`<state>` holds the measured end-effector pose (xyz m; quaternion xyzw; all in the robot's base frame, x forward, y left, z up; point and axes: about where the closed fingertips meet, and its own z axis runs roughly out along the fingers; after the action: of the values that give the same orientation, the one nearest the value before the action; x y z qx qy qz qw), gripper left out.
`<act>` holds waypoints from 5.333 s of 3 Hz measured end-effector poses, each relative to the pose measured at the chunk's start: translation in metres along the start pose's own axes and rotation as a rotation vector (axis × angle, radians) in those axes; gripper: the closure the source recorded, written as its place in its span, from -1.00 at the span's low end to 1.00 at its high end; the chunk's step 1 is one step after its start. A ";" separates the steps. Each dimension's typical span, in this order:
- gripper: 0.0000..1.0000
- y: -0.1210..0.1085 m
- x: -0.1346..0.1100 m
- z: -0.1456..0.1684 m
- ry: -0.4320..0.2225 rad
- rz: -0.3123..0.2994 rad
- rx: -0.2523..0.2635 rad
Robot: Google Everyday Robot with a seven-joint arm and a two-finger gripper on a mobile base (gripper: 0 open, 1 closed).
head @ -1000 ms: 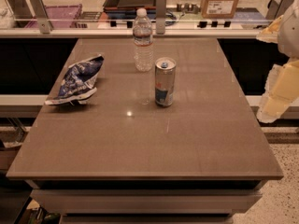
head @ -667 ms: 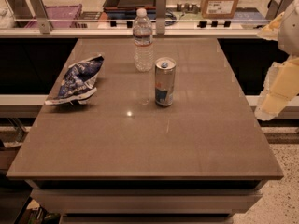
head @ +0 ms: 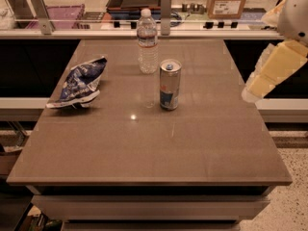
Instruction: Pick water bottle
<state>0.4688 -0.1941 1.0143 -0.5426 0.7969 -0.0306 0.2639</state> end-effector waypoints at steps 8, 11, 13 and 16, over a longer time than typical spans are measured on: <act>-1.00 -0.069 -0.132 0.061 -0.342 0.444 0.120; -1.00 -0.104 -0.190 0.091 -0.556 0.415 0.125; -1.00 -0.116 -0.222 0.141 -0.548 0.420 0.055; -1.00 -0.122 -0.237 0.209 -0.600 0.464 -0.015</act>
Offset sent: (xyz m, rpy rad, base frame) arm 0.0885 0.0252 0.0067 0.3855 -0.0170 -0.1779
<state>0.7310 0.0144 0.9676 -0.3346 0.7860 0.1961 0.4814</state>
